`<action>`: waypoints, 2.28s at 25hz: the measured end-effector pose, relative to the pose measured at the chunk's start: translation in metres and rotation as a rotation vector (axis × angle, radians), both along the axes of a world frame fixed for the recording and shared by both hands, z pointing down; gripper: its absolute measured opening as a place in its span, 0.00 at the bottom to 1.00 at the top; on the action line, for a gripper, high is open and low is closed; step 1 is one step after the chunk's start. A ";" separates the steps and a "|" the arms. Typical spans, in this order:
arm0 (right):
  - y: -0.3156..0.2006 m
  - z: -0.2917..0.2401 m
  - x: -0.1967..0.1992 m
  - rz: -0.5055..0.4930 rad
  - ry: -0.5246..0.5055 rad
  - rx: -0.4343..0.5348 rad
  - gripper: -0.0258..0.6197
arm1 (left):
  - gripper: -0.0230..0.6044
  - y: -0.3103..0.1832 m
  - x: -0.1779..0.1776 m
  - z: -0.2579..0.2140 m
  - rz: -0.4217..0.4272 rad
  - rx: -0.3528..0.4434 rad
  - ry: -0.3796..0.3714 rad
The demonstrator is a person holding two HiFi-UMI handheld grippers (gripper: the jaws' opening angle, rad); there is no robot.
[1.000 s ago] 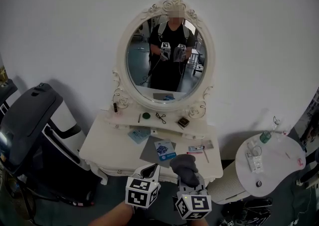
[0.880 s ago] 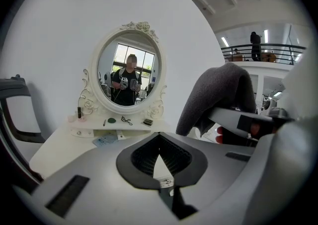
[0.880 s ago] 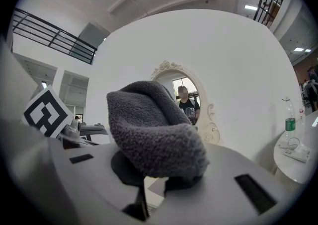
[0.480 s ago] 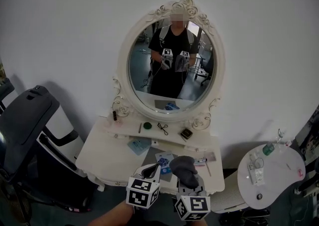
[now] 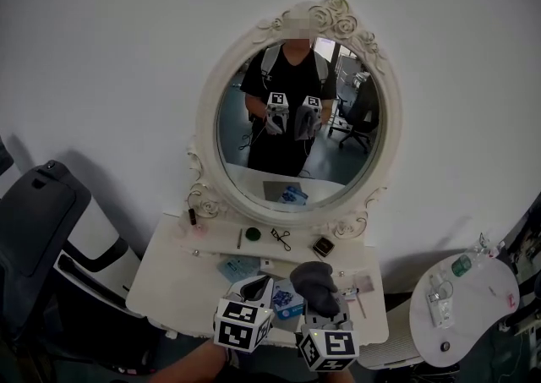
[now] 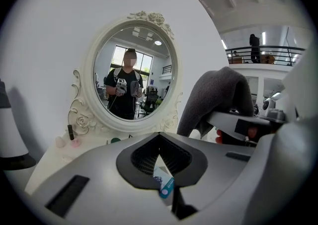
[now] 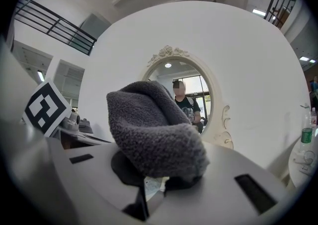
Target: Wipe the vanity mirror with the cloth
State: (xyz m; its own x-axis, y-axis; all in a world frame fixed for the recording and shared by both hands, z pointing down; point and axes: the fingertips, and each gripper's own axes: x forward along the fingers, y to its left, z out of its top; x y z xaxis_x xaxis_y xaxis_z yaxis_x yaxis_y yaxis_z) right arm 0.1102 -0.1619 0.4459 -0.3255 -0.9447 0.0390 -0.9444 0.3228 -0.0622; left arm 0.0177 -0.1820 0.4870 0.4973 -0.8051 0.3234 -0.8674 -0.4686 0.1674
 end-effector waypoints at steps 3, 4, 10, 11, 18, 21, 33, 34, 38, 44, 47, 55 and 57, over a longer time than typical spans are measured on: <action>-0.021 -0.004 -0.012 0.001 0.012 0.008 0.10 | 0.04 -0.021 -0.013 -0.001 0.001 -0.001 0.002; -0.028 -0.006 -0.016 0.000 0.018 0.011 0.10 | 0.04 -0.027 -0.018 -0.002 0.000 -0.001 0.003; -0.068 -0.015 -0.040 0.004 0.042 0.023 0.10 | 0.04 -0.063 -0.046 -0.008 -0.004 0.005 0.015; -0.074 -0.017 -0.044 0.006 0.046 0.025 0.10 | 0.04 -0.068 -0.050 -0.008 -0.004 0.004 0.017; -0.096 -0.016 -0.048 0.033 0.068 0.028 0.10 | 0.04 -0.096 -0.058 -0.010 0.012 0.001 0.026; -0.109 -0.019 -0.042 0.033 0.097 0.047 0.10 | 0.04 -0.105 -0.057 -0.012 -0.003 0.005 0.033; -0.201 -0.156 0.045 0.215 0.317 0.261 0.10 | 0.04 -0.119 -0.047 -0.016 -0.076 0.001 0.028; -0.210 -0.174 0.052 0.233 0.351 0.283 0.10 | 0.04 -0.119 -0.046 -0.016 -0.080 0.001 0.027; -0.241 -0.235 0.068 0.298 0.515 0.357 0.10 | 0.04 -0.120 -0.043 -0.019 -0.088 0.009 0.017; -0.283 -0.281 0.091 0.403 0.630 0.345 0.10 | 0.04 -0.120 -0.045 -0.015 -0.101 -0.001 0.005; -0.300 -0.288 0.097 0.413 0.630 0.314 0.10 | 0.04 -0.122 -0.046 -0.014 -0.108 -0.003 0.002; -0.309 -0.290 0.097 0.445 0.691 0.300 0.10 | 0.04 -0.126 -0.047 -0.008 -0.112 -0.016 -0.010; -0.310 -0.290 0.096 0.450 0.720 0.311 0.10 | 0.04 -0.127 -0.044 -0.005 -0.107 -0.022 -0.012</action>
State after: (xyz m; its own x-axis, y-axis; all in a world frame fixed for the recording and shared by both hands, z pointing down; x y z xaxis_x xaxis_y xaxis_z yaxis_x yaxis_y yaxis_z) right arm 0.2064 -0.4716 0.1561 0.0821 -0.9788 -0.1878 -0.7620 -0.1831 0.6211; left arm -0.0266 -0.3092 0.4819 0.4047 -0.8461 0.3470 -0.9144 -0.3694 0.1658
